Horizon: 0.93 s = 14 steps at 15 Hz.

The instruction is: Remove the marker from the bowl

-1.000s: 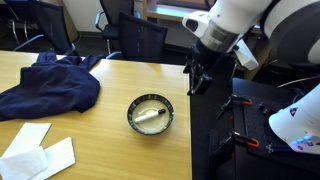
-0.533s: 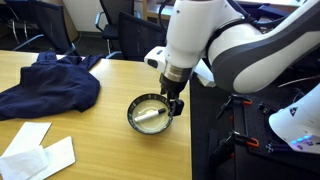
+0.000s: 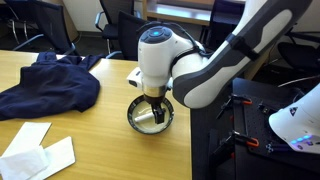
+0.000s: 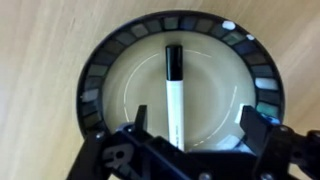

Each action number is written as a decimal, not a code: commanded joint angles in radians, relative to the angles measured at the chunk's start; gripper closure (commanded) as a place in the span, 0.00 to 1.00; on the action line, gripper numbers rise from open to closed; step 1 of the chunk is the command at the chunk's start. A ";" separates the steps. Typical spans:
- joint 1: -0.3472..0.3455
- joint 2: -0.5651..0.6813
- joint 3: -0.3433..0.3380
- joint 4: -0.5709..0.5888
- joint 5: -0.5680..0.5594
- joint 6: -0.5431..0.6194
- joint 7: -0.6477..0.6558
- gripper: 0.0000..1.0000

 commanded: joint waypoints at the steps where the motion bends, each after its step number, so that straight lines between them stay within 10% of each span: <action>1: -0.022 0.064 0.017 0.062 -0.039 -0.033 -0.003 0.26; 10: -0.036 0.099 0.028 0.096 -0.034 -0.050 0.007 0.95; 14: -0.051 0.052 0.045 0.072 -0.012 -0.077 0.008 0.95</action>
